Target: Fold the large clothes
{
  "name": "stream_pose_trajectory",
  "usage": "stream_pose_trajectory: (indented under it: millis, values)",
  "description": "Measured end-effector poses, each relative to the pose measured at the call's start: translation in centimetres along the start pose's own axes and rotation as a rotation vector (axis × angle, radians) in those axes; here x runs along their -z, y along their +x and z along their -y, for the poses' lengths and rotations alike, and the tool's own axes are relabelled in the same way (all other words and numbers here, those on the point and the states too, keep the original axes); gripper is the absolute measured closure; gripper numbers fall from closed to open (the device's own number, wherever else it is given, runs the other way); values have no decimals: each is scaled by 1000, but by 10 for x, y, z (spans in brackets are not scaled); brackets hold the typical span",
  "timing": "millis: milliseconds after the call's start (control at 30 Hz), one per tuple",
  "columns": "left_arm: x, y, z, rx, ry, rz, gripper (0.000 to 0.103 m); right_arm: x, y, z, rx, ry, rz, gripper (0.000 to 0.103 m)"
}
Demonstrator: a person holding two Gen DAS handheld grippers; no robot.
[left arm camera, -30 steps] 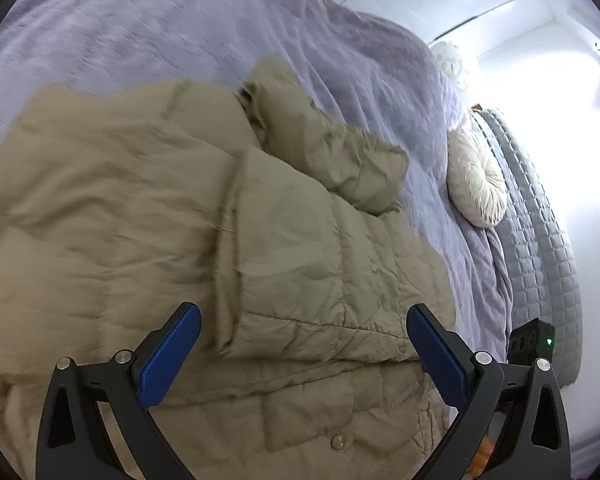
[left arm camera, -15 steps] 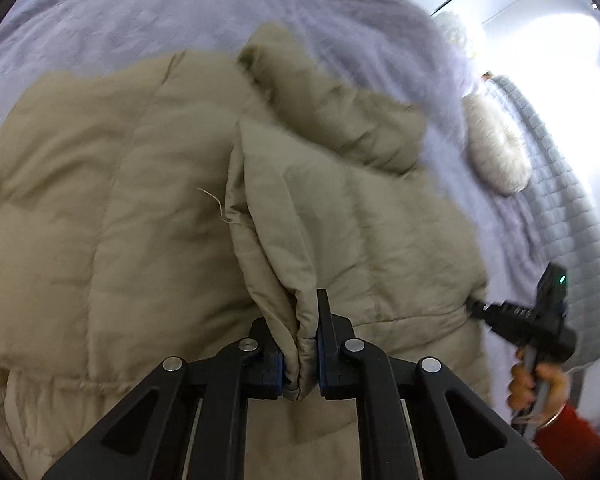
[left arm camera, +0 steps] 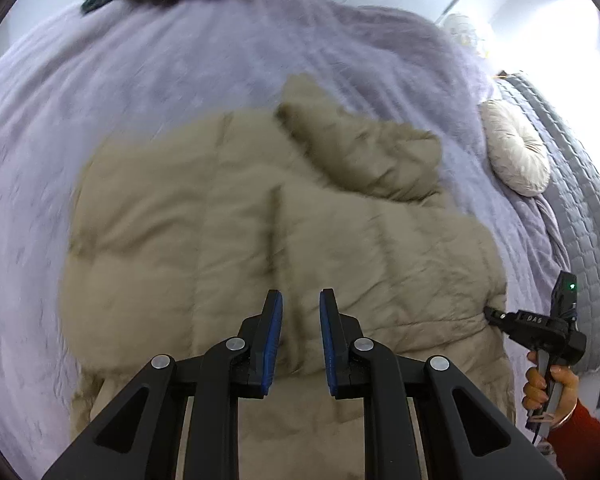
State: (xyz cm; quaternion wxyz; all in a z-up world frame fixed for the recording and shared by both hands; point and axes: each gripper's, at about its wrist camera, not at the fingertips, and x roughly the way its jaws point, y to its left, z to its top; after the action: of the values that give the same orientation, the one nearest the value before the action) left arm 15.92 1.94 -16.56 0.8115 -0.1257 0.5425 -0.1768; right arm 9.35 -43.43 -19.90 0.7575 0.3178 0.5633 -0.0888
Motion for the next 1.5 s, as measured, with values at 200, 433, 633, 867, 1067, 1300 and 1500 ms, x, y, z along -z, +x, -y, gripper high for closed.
stream_pose_trajectory:
  millis: [200, 433, 633, 867, 1067, 1300, 1500]
  values:
    - [-31, 37, 33, 10, 55, 11, 84, 13, -23, -4, -69, -23, -41, 57]
    - [-11, 81, 10, -42, 30, -66, 84, -9, -62, -17, -27, -163, 103, 77]
    - [-11, 82, 5, -52, 31, -68, 84, -48, -13, -11, 31, -180, 90, 81]
    - [-8, 90, 6, -35, 41, -68, 84, -46, 29, 7, 71, -175, 72, 85]
    - [-10, 77, 18, -84, 58, -64, 84, -44, 8, -1, 100, -164, 73, 81]
    - [-5, 36, 29, -82, 61, -25, 84, -12, -30, -9, 143, -155, 115, 81]
    - [17, 7, 32, -117, 66, -20, 84, 28, -53, -12, 161, -144, 113, 80]
